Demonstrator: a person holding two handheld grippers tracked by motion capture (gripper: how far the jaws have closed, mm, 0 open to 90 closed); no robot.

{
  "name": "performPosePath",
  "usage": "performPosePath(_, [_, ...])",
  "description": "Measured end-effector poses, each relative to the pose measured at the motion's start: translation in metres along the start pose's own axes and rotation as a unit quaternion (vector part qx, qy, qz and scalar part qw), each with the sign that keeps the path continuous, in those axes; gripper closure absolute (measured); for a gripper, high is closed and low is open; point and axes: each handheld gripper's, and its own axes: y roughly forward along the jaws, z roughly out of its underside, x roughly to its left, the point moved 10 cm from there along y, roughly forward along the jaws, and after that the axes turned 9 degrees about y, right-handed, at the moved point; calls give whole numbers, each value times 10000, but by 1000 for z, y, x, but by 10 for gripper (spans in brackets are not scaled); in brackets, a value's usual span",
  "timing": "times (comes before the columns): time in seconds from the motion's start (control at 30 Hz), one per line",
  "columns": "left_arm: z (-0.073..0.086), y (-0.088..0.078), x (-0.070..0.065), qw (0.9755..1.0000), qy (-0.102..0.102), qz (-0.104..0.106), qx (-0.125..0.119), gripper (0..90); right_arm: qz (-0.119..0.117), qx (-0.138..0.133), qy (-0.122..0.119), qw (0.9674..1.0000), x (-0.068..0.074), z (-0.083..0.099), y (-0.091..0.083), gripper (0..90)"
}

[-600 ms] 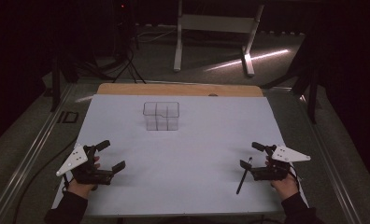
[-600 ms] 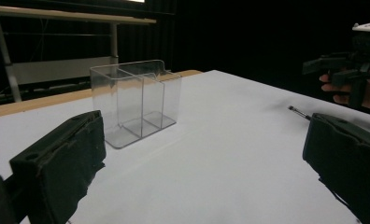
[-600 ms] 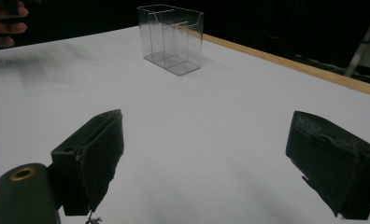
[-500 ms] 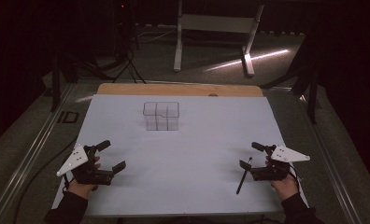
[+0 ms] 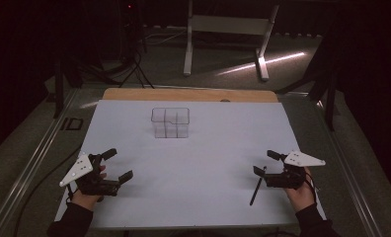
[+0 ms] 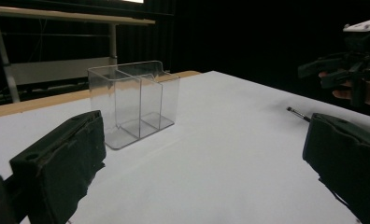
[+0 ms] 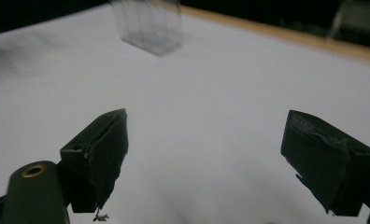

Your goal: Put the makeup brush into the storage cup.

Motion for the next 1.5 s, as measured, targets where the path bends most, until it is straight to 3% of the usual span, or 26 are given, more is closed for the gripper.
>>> performPosePath(0.1, [0, 0, 0, 10000, 6, 1, 14, 9, 346, 276, 129, 9989, -9, 6, 0, 153])
performPosePath(0.2, [0, 0, 0, 10000, 9, -1, 15, 9, 478, 460, 274, 9974, -11, 8, 0, 152])
performPosePath(0.33, [1, 0, 0, 10000, 4, 1, 27, 9, 762, 725, 125, 9944, -8, 10, -2, 150])
performPosePath(0.5, [1, 0, 0, 10000, 26, -19, 46, 9, 1158, 1315, 302, 9841, -3, 19, -1, 147])
performPosePath(0.57, [1, 0, -1, 10000, 35, -17, 42, 9, 1241, 1385, 352, 9819, -2, 20, -1, 149])
performPosePath(0.63, [0, 0, -1, 10000, 35, -17, 39, 9, 1373, 1540, 428, 9775, -2, 22, -2, 149])
performPosePath(0.9, [1, 1, -2, 9999, 58, -1, 90, 9, 1620, 2106, 748, 9612, -1, 34, -4, 136])
performPosePath(0.97, [1, 1, -2, 9999, 58, -1, 90, 9, 1625, 2135, 779, 9602, 0, 34, -4, 136])
performPosePath(1.07, [2, 2, -3, 9999, 43, -13, 113, 9, 1683, 2307, 847, 9546, 0, 37, -6, 136])
performPosePath(1.2, [2, 2, -4, 9999, 55, 6, 120, 9, 1760, 2481, 734, 9498, 1, 38, -7, 153])
performPosePath(1.3, [2, 3, -5, 9999, 71, 29, 139, 9, 1941, 2516, 462, 9470, 2, 35, -7, 150])
performPosePath(1.33, [2, 2, -5, 9999, 65, 27, 144, 9, 1938, 2589, 523, 9448, 3, 35, -7, 168])
performPosePath(1.4, [2, 2, -5, 9999, 52, 28, 137, 9, 2032, 2535, 547, 9442, 2, 31, -6, 153])
performPosePath(1.43, [2, 2, -5, 9999, 52, 28, 132, 9, 2107, 2578, 513, 9415, 1, 31, -6, 148])
performPosePath(1.47, [2, 2, -5, 9999, 50, 28, 130, 9, 2201, 2693, 519, 9361, 0, 31, -7, 152])
performPosePath(1.5, [2, 2, -5, 9999, 42, 26, 127, 9, 2192, 2745, 537, 9347, 0, 31, -7, 157])
